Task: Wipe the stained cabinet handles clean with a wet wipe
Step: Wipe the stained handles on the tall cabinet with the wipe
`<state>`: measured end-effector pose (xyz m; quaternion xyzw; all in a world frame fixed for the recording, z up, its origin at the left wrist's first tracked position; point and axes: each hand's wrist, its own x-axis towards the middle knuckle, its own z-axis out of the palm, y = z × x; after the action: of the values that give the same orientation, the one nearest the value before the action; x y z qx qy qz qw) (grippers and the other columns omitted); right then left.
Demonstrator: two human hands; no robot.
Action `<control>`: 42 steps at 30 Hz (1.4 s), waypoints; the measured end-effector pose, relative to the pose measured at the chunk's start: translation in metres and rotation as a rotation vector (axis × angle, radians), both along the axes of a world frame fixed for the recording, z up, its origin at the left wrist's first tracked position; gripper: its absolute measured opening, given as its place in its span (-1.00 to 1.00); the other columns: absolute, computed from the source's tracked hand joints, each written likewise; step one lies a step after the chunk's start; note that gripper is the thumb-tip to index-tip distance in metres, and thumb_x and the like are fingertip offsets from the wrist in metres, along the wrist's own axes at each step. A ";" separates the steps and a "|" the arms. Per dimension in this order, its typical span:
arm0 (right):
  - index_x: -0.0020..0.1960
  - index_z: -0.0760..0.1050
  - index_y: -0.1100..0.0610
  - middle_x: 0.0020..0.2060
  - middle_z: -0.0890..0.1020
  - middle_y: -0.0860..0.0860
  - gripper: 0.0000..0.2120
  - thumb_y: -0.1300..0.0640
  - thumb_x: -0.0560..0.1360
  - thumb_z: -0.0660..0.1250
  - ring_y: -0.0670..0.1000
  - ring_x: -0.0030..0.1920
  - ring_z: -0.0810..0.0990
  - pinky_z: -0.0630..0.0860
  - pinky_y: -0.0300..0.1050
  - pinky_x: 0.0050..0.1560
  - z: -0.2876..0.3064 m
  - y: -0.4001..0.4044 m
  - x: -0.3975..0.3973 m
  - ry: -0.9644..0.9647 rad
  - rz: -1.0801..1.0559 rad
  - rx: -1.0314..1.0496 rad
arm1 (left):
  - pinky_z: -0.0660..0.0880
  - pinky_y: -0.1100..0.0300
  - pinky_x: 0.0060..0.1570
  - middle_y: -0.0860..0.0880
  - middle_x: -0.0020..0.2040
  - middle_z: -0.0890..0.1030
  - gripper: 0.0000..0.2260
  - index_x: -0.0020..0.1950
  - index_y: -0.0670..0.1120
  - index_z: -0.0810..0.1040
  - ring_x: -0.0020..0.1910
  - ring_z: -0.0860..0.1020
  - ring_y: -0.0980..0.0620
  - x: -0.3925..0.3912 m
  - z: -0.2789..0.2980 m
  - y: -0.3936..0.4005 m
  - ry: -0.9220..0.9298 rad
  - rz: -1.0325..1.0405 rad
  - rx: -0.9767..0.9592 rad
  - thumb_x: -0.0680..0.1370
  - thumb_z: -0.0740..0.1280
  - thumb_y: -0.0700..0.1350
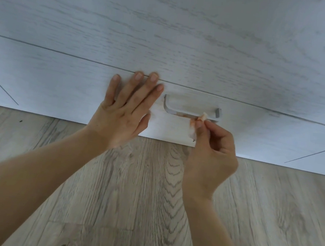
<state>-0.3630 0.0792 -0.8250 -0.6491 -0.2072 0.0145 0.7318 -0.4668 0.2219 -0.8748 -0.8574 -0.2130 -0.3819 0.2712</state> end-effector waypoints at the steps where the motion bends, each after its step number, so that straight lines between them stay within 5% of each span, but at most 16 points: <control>1: -0.18 0.59 -0.01 -0.33 0.65 -0.22 -0.83 0.25 0.40 0.46 -0.21 -0.25 0.64 0.49 -0.44 -0.21 0.001 0.001 -0.001 -0.002 0.016 -0.008 | -0.25 -0.06 0.45 -0.05 0.55 -0.26 -0.28 0.57 -0.14 -0.12 0.52 -0.25 -0.03 -0.001 0.000 0.001 0.007 0.002 0.010 0.56 0.25 -0.05; 30: -0.17 0.59 0.07 -0.29 0.65 -0.03 -0.90 0.25 0.42 0.45 -0.13 -0.26 0.62 0.49 -0.36 -0.22 0.001 0.008 -0.009 -0.057 -0.012 -0.049 | -0.27 -0.06 0.45 -0.06 0.55 -0.27 -0.31 0.56 -0.15 -0.13 0.52 -0.26 -0.05 0.000 -0.003 0.003 0.006 0.012 0.035 0.58 0.21 -0.03; 42: -0.16 0.58 0.01 -0.30 0.65 -0.04 -0.90 0.19 0.41 0.44 -0.08 -0.28 0.61 0.51 -0.29 -0.22 0.000 0.007 -0.009 -0.283 0.056 -0.142 | -0.24 -0.07 0.46 -0.08 0.56 -0.23 -0.34 0.57 -0.15 -0.08 0.53 -0.23 -0.06 0.000 -0.004 0.005 0.003 0.011 0.050 0.58 0.20 -0.03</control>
<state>-0.3715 0.0858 -0.8251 -0.6887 -0.3248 -0.0420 0.6468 -0.4672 0.2264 -0.8791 -0.8497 -0.2077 -0.3843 0.2951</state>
